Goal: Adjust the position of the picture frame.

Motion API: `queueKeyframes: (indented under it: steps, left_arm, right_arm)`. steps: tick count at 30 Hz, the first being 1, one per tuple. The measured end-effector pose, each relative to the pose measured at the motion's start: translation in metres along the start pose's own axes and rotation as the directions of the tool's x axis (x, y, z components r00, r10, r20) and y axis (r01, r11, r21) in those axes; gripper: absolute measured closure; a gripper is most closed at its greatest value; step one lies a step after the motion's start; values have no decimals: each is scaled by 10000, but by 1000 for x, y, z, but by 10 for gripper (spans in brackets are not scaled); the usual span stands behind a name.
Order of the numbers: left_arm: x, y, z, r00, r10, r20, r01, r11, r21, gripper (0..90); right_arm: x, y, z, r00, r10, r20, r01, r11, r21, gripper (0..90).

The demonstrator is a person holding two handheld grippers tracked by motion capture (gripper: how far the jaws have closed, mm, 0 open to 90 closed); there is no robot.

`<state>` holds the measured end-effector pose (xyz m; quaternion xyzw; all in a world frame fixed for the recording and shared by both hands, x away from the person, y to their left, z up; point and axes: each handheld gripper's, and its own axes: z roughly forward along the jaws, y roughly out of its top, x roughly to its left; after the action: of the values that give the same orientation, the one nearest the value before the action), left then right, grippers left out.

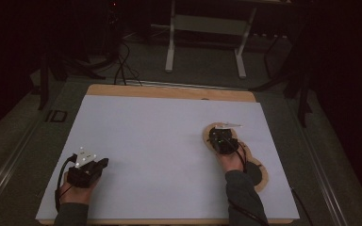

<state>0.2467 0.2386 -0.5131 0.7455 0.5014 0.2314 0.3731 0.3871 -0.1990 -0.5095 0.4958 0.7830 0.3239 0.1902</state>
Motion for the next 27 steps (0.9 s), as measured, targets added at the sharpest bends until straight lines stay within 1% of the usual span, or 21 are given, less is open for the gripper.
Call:
queueKeyframes:
  steps: [3, 5, 6, 7, 8, 11, 12, 13, 14, 16, 18, 19, 20, 24, 26, 27]
  left_arm:
    - [0, 0, 0, 10000, 2, -17, -2, 10000, 56, 900]
    - [0, 0, 0, 10000, 0, -18, 0, 10000, 1, 900]
    - [0, 0, 0, 10000, -19, -14, 19, 10000, -28, 900]
    - [1, -1, -1, 10000, -27, -9, 27, 10000, -25, 900]
    - [1, -1, -1, 10000, -51, -12, 51, 10000, -11, 900]
    - [2, -1, -1, 10000, -76, -16, 76, 10000, -15, 900]
    - [2, -1, -1, 10000, -83, -16, 83, 10000, -22, 900]
    - [2, -1, -1, 10000, -84, -18, 84, 10000, -17, 900]
    - [2, -1, -1, 10000, -78, -26, 78, 10000, 7, 900]
    - [1, -1, 0, 10000, -53, -29, 53, 10000, 16, 900]
    - [1, -1, 0, 10000, -25, -46, 25, 10000, 43, 900]
    - [1, -1, 0, 10000, -30, -45, 31, 10000, 46, 900]
    - [1, -1, 0, 10000, -32, -60, 33, 10000, 48, 900]
    - [2, -2, -1, 10000, -60, -72, 60, 10000, 49, 900]
    - [2, -2, -1, 9999, -124, -70, 124, 9999, -8, 900]
    - [2, -2, -1, 9999, -123, -73, 123, 9999, -14, 900]
  right_arm:
    - [2, 1, 0, 9999, -84, 82, 83, 9999, 61, 900]
    - [0, 1, 0, 9999, -115, -18, 115, 9999, 62, 900]
    - [-3, 2, -1, 9999, -10, -102, 11, 10000, 71, 900]
    - [-5, 2, -1, 10000, 25, 21, -25, 9999, 107, 900]
    - [-9, 1, -2, 9996, 69, 261, -71, 9999, 90, 900]
    - [-26, -2, -10, 9962, 506, 705, -503, 9987, -53, 900]
    - [-34, -3, -14, 9934, 715, 892, -702, 9974, -168, 900]
    - [-50, -6, -24, 9851, 1226, 1210, -1188, 9922, -382, 900]
    - [-50, -6, -24, 9851, 1226, 1210, -1188, 9922, -382, 900]
    - [-64, -10, -32, 9754, 1587, 1526, -1536, 9871, -447, 900]
    - [-76, -15, -38, 9675, 1859, 1714, -1813, 9825, -423, 900]
    - [-85, -20, -40, 9594, 2131, 1850, -2086, 9770, -435, 900]
    - [-85, -20, -40, 9594, 2131, 1850, -2086, 9770, -435, 900]
    - [-96, -27, -38, 9485, 2451, 2005, -2440, 9693, -303, 900]
    - [-98, -29, -35, 9475, 2493, 2004, -2525, 9675, -96, 900]
    - [-99, -30, -33, 9451, 2530, 2069, -2586, 9660, -1, 900]
